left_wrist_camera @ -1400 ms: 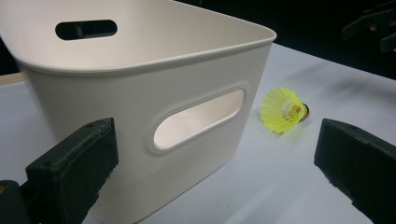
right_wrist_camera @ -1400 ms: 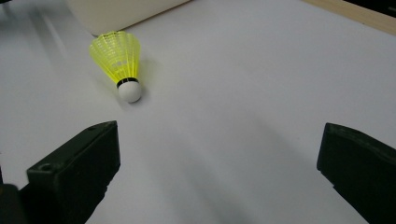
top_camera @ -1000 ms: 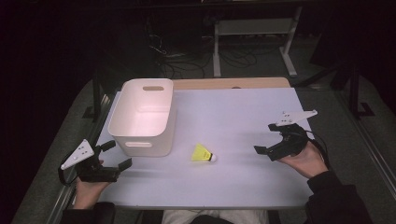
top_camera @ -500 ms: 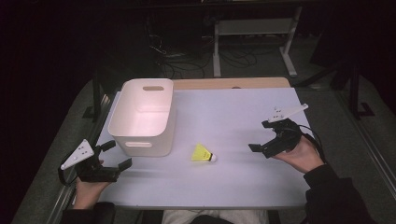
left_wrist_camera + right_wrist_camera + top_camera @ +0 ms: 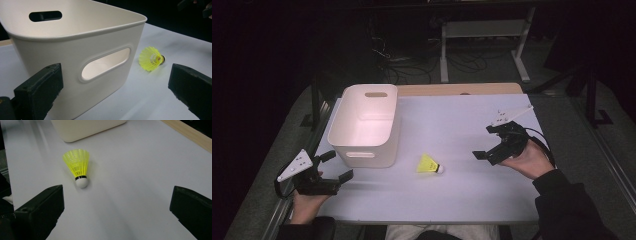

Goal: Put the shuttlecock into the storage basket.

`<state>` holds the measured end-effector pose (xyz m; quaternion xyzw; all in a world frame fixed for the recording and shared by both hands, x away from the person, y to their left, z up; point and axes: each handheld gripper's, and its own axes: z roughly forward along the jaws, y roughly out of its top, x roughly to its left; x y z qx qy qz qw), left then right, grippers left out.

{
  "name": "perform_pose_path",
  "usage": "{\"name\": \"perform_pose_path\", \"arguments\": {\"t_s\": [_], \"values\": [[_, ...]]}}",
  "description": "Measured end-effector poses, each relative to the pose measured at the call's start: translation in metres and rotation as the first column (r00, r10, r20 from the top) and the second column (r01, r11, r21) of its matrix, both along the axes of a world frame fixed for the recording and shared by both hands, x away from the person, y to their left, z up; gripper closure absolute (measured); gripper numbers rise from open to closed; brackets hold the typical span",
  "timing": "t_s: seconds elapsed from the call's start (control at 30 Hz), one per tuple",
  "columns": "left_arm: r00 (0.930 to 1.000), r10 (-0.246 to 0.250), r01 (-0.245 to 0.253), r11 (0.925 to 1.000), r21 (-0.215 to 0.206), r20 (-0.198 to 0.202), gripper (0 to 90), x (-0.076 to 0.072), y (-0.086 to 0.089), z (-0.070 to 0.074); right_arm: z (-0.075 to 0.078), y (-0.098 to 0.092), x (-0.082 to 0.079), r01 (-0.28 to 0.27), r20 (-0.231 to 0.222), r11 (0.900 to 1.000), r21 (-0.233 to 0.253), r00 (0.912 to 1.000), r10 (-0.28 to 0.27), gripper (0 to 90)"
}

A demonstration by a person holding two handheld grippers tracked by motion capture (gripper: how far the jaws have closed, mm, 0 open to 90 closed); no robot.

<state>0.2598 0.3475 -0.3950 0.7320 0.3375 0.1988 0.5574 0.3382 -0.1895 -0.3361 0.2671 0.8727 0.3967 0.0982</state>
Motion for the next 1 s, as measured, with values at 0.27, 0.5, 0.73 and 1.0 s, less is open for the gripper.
{"name": "perform_pose_path", "arguments": {"t_s": [0.27, 0.5, 0.73, 1.0], "values": [[1.0000, 0.001, -0.001, 1.0000, 0.000, 0.000, 0.0, 0.000, 0.000, 0.000, 0.004, 0.009, 0.008, -0.022, -0.008, 1.000, -0.015, 0.9997, 0.022, 0.0], [1.0000, 0.000, 0.000, 1.0000, 0.000, 0.000, 0.0, 0.000, 0.000, 0.000, 0.006, 0.018, 0.012, -0.042, -0.011, 0.999, -0.030, 0.9991, 0.042, 0.0], [1.0000, -0.002, 0.002, 1.0000, 0.000, 0.000, 0.0, 0.000, 0.000, 0.000, 0.006, 0.028, 0.016, -0.066, -0.020, 0.997, -0.048, 0.9977, 0.065, 0.0], [1.0000, -0.002, 0.002, 1.0000, -0.001, 0.000, 0.0, 0.000, 0.000, 0.000, 0.005, 0.039, 0.019, -0.095, -0.025, 0.994, -0.058, 0.9953, 0.093, 0.0]]}}
